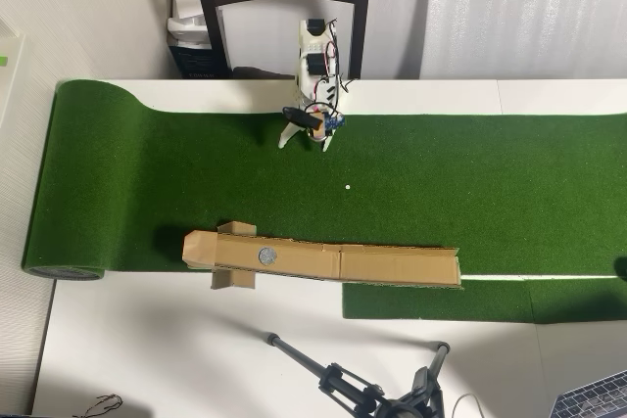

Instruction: Pick up the golf ball and place it on the gray mark at the back.

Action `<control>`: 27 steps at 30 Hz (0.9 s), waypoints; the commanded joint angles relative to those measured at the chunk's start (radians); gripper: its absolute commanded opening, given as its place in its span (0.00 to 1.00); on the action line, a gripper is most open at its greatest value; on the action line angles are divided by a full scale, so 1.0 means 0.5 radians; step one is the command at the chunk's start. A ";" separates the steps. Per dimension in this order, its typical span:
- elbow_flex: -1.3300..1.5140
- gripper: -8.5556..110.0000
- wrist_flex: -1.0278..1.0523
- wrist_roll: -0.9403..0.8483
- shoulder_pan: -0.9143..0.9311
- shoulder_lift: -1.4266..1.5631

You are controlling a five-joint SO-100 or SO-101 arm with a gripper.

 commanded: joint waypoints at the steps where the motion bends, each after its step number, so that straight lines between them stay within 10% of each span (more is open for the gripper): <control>1: 0.058 0.49 -0.249 0.012 0.012 0.181; 14: 0.285 0.48 -0.350 0.025 -0.012 0.181; 27: 0.258 0.24 -0.156 0.150 -0.077 0.181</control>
